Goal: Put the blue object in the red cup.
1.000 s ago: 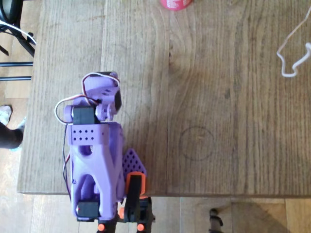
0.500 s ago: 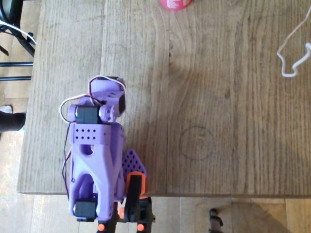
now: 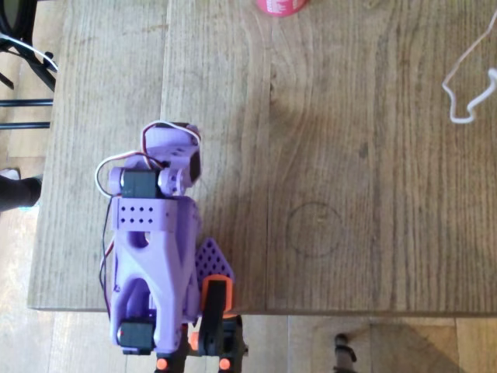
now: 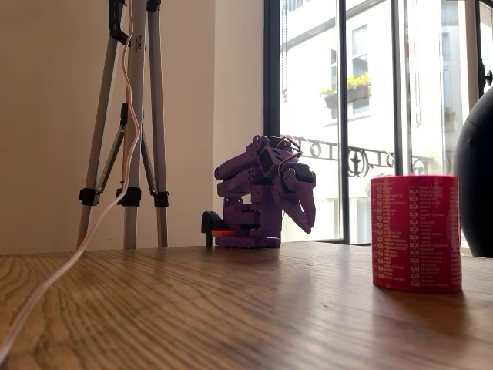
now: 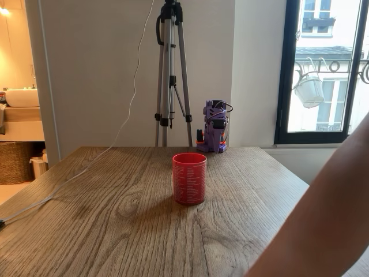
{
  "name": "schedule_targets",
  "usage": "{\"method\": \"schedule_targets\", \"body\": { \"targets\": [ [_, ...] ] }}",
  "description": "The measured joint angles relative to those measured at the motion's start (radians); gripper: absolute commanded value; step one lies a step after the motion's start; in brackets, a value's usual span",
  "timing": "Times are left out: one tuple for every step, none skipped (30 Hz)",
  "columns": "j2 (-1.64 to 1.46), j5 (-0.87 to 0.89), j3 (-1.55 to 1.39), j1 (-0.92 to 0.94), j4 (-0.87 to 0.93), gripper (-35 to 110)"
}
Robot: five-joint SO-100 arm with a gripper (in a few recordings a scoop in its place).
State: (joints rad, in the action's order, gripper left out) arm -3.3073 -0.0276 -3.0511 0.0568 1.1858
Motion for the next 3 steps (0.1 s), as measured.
{"method": "schedule_targets", "body": {
  "targets": [
    [0.000, 0.000, 0.000, 0.000, 0.000, 0],
    [0.000, 0.000, 0.000, 0.000, 0.000, 0],
    [0.000, 0.000, 0.000, 0.000, 0.000, 0]
  ]
}}
